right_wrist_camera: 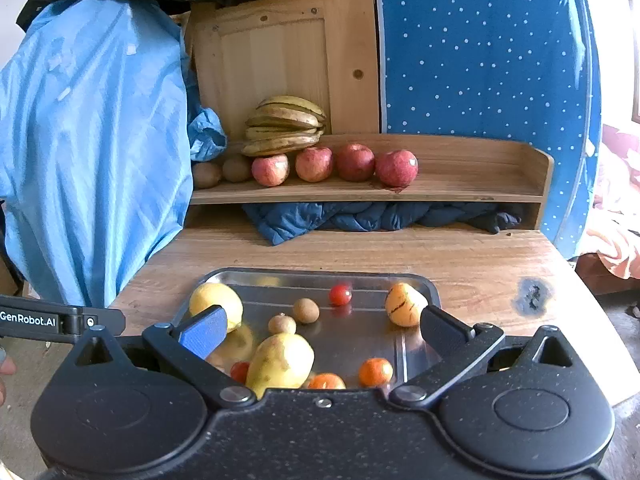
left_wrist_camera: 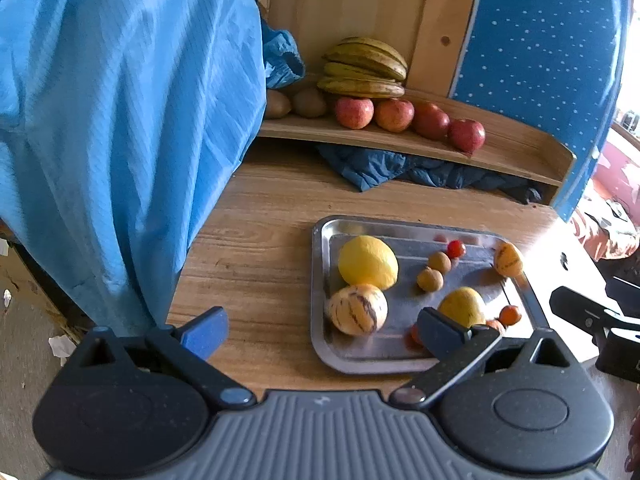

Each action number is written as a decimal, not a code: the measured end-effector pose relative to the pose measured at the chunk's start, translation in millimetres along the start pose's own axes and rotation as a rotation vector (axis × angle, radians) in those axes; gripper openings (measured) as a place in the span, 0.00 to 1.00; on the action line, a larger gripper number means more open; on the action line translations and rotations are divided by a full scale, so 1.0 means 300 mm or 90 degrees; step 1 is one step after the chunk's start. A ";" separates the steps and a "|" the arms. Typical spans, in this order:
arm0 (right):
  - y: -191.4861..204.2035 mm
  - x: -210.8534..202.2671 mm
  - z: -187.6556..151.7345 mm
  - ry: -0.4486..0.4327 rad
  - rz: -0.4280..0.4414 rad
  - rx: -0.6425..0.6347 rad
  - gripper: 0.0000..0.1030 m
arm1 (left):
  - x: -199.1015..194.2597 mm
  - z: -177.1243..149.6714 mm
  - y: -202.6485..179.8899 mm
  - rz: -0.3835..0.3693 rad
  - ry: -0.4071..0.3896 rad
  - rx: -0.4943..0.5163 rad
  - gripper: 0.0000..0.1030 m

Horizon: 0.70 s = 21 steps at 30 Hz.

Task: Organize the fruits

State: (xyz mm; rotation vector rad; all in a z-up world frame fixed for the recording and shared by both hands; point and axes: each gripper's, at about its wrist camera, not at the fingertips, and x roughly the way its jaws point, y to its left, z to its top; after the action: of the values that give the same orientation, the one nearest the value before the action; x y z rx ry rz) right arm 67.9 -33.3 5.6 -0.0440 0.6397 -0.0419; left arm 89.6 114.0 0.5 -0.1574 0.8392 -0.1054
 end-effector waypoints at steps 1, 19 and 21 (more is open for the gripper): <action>0.010 -0.014 -0.008 -0.002 -0.002 0.000 0.99 | -0.010 -0.007 0.003 -0.002 -0.001 0.003 0.99; 0.105 -0.204 -0.096 -0.013 -0.045 0.000 0.99 | -0.110 -0.087 0.046 -0.023 -0.013 0.015 0.99; 0.104 -0.198 -0.101 -0.006 -0.041 -0.005 0.99 | -0.101 -0.094 0.044 -0.015 -0.005 0.015 0.99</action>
State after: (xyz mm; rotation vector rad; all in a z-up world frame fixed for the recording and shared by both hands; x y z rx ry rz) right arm 2.8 0.1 15.0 -0.0715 0.6293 -0.1011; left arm 48.9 129.0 1.7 -0.1459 0.8275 -0.1373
